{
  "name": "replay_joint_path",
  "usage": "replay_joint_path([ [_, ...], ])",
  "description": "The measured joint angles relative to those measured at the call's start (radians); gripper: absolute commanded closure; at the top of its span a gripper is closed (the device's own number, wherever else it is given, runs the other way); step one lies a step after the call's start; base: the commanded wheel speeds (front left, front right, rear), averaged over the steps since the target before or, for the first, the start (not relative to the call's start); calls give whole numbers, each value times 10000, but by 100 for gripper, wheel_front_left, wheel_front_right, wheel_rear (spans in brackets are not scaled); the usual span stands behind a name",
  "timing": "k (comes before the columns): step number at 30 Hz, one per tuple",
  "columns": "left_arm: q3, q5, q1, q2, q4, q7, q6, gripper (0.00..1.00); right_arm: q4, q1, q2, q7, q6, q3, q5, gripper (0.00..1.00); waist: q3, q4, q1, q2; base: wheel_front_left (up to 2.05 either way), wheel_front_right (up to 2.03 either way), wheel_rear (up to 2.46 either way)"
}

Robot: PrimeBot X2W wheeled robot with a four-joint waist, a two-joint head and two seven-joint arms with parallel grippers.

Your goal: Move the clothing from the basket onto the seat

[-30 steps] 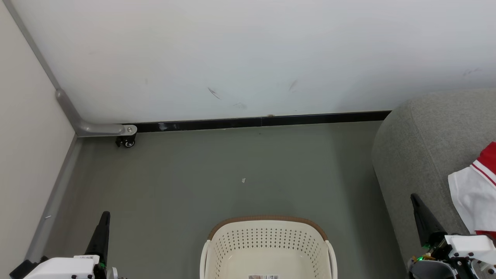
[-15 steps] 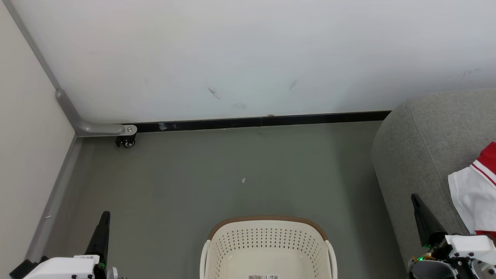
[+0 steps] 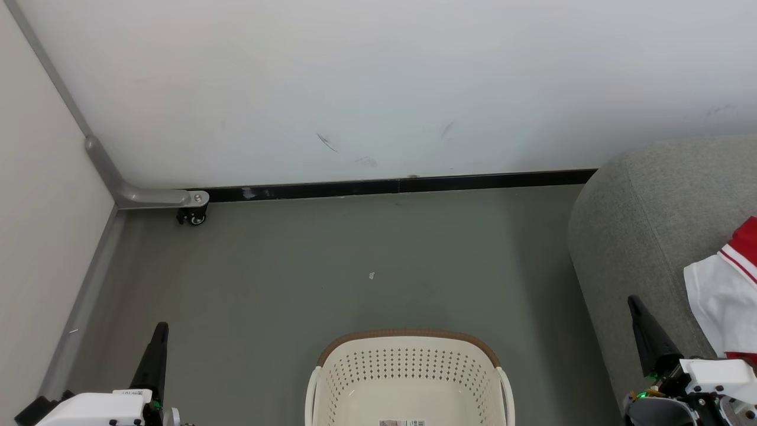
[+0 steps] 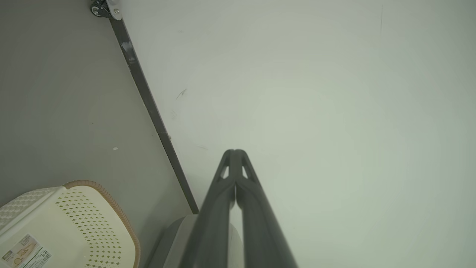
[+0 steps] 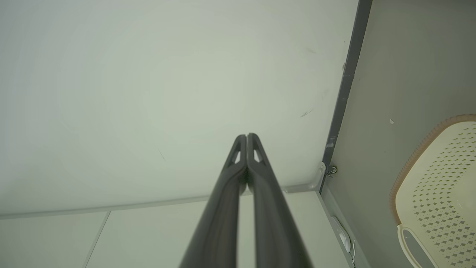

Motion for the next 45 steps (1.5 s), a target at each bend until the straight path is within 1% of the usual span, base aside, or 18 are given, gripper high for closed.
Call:
replay_joint_path([
  [45,-12,0,1,-2,-12,-2,0,100,13,-2,65,86,0,-52,-8,100,1,0,-1,0,0,0,0],
])
